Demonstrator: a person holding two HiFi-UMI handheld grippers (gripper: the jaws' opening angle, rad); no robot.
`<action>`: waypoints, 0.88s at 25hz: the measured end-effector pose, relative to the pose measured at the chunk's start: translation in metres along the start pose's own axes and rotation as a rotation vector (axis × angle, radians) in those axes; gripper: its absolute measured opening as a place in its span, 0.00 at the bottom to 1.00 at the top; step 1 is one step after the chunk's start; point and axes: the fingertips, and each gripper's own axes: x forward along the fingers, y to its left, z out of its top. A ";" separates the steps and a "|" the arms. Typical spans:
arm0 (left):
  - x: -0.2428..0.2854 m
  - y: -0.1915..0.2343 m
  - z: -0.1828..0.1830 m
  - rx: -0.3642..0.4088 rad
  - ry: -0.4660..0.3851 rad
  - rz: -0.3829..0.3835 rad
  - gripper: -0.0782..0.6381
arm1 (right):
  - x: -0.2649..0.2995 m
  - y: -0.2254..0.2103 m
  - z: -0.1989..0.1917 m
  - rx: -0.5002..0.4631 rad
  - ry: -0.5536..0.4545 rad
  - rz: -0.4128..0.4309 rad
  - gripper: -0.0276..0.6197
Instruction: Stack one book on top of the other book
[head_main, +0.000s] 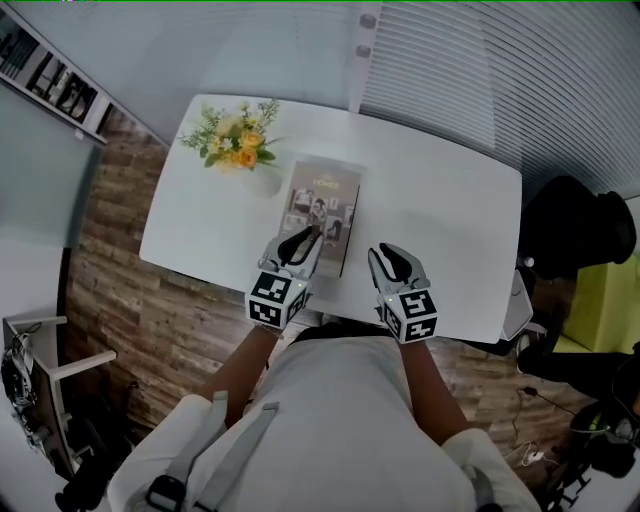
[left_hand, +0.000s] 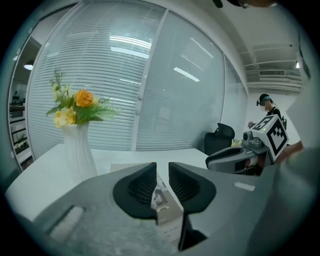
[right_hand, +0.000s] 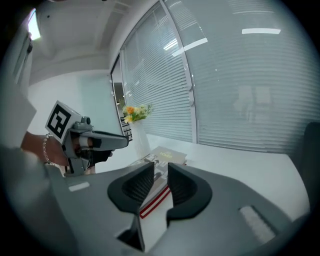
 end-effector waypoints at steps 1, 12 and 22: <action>-0.001 -0.009 0.007 0.003 -0.015 -0.015 0.21 | -0.010 -0.003 0.009 -0.003 -0.022 -0.008 0.17; -0.013 -0.098 0.097 0.037 -0.191 -0.143 0.12 | -0.110 -0.037 0.086 -0.049 -0.164 -0.077 0.09; -0.016 -0.164 0.148 0.091 -0.275 -0.186 0.12 | -0.184 -0.054 0.131 -0.123 -0.247 -0.117 0.09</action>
